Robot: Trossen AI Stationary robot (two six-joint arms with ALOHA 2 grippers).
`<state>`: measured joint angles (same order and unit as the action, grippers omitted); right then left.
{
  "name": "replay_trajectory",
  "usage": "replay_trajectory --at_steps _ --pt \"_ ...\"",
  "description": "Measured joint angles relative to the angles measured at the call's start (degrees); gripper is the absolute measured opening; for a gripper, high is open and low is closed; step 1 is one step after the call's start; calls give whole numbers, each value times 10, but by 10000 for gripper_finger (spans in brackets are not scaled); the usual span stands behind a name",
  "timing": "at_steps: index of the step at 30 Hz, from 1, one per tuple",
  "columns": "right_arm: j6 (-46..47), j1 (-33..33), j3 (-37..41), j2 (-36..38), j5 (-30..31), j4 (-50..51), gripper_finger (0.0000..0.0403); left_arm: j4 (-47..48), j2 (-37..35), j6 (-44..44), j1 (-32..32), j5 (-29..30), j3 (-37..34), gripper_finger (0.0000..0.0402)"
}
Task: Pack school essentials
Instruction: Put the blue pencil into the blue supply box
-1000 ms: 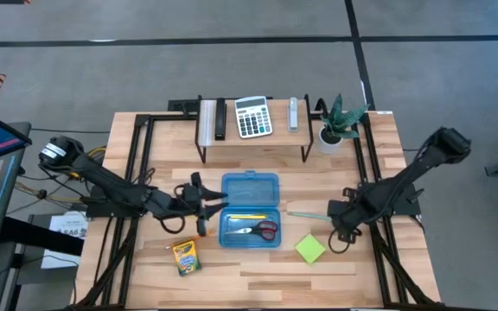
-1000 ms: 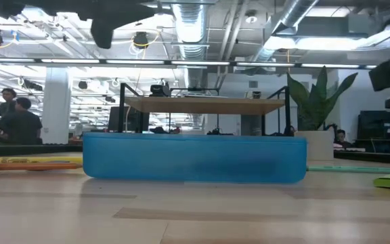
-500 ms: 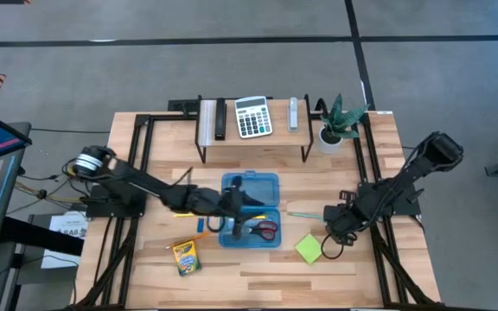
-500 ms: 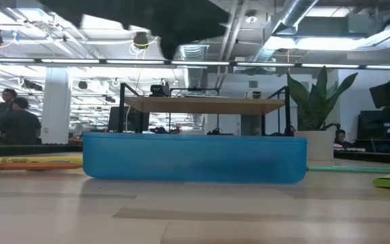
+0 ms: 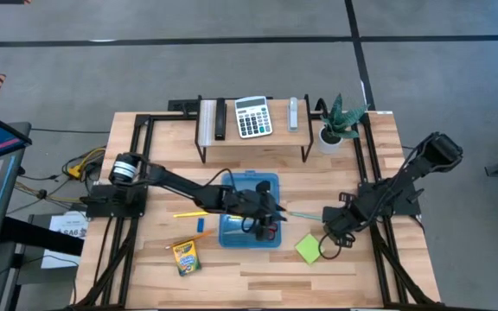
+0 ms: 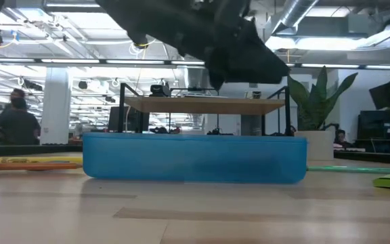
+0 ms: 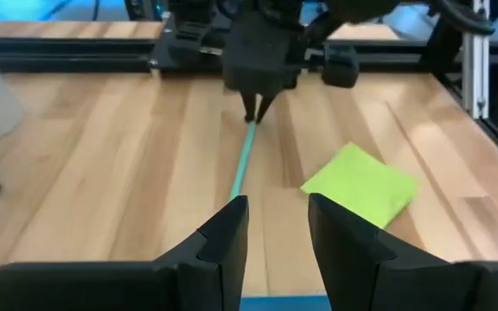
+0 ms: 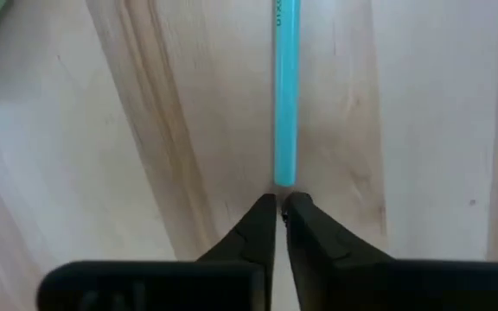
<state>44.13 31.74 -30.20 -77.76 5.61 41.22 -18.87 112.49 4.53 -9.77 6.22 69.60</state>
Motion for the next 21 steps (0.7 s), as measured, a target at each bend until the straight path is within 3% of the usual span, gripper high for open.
replay_trajectory --at_steps 6,21 --pt "0 -6 0 2 -1 -1 6 16 9 -3 1 0 12 112" --pt "30 -8 5 90 63 7 2 28 11 -3 3 2 12 112"
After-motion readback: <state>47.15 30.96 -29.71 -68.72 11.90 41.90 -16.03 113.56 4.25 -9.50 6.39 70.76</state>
